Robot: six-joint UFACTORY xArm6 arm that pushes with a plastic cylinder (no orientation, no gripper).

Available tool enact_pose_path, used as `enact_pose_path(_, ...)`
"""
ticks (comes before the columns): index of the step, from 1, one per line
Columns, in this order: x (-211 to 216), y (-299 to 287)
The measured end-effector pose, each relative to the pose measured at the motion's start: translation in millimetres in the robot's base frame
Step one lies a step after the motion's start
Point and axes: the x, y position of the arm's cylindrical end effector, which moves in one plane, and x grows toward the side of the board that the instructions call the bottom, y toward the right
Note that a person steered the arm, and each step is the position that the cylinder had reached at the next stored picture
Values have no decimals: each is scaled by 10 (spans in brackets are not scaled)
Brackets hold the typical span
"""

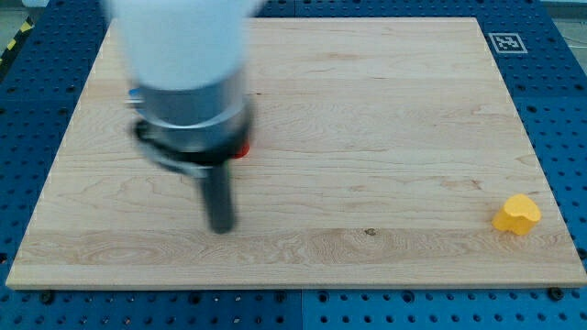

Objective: Push the green circle below the red circle

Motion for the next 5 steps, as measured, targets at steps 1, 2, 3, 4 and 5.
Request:
enact_pose_path(1, -270, -425)
enact_pose_path(2, -470, -297)
enact_pose_path(3, -470, 352)
enact_pose_path(4, -470, 785)
enact_pose_path(5, -438, 280)
